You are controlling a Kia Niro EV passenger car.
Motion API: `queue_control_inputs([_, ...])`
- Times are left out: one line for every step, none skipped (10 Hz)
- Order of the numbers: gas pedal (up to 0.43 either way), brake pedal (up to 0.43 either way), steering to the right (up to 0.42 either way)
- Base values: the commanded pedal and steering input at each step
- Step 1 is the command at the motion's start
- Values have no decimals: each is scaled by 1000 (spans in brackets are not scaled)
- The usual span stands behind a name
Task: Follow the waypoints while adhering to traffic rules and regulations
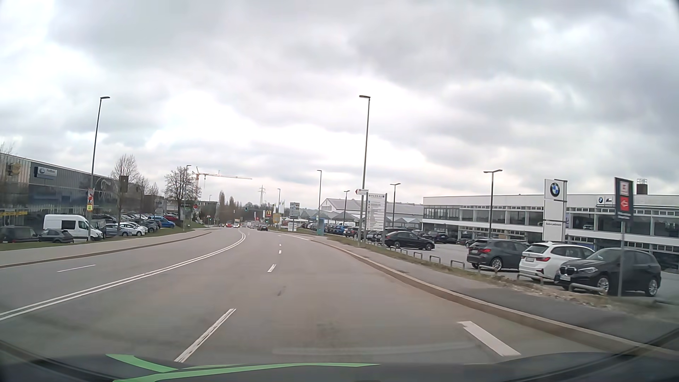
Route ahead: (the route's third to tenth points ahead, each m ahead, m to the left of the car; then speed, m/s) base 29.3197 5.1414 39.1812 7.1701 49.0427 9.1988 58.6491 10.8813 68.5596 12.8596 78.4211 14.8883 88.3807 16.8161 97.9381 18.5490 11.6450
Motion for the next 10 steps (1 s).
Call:
queue_control_inputs([0, 0, -19])
queue_control_inputs([0, 0, -19])
queue_control_inputs([0, 0, -20])
queue_control_inputs([8, 0, -20])
queue_control_inputs([20, 0, -19])
queue_control_inputs([28, 0, -20])
queue_control_inputs([39, 0, -19])
queue_control_inputs([39, 0, -18])
queue_control_inputs([47, 0, -18])
queue_control_inputs([47, 0, -17])
